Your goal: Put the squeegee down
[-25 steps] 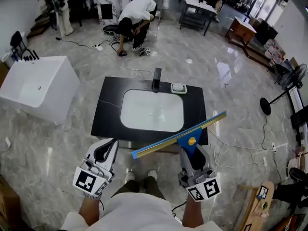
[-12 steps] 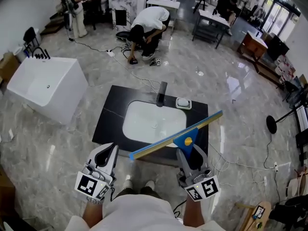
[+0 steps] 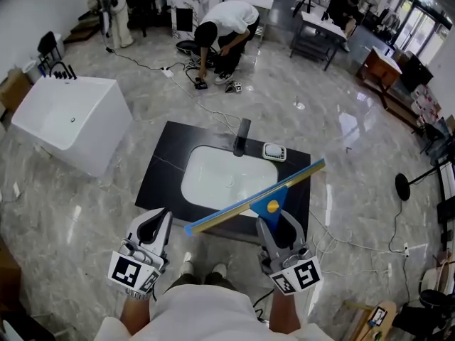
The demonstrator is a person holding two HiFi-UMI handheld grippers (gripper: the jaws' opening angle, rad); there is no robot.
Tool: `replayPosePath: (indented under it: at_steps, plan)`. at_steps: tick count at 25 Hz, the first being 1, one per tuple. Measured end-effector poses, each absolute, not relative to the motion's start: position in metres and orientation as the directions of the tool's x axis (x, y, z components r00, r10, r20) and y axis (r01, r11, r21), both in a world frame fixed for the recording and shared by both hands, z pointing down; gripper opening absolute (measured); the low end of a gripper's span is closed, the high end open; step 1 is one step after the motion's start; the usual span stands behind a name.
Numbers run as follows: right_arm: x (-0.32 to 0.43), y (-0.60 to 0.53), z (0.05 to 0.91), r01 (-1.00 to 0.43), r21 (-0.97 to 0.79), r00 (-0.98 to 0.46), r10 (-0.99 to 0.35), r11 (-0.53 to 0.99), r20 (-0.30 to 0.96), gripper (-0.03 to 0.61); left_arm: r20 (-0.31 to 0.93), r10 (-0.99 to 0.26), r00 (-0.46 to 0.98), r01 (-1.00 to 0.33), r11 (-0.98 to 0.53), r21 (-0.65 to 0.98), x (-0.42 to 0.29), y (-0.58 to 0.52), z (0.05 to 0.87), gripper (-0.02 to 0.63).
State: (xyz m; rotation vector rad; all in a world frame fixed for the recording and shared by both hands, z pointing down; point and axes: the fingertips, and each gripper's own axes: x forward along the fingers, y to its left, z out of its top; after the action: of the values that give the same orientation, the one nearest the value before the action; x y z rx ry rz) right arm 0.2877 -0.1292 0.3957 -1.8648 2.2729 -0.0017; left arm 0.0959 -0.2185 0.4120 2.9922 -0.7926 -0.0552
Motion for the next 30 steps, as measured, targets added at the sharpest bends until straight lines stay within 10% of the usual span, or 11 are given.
replayPosePath:
  at_steps: [30]
  plan:
    - [0.156, -0.385, 0.69, -0.823, -0.113, -0.544, -0.712, 0.557, 0.445, 0.147, 0.138, -0.802, 0.581, -0.81, -0.554, 0.192, -0.067, -0.275, 0.502, 0.003]
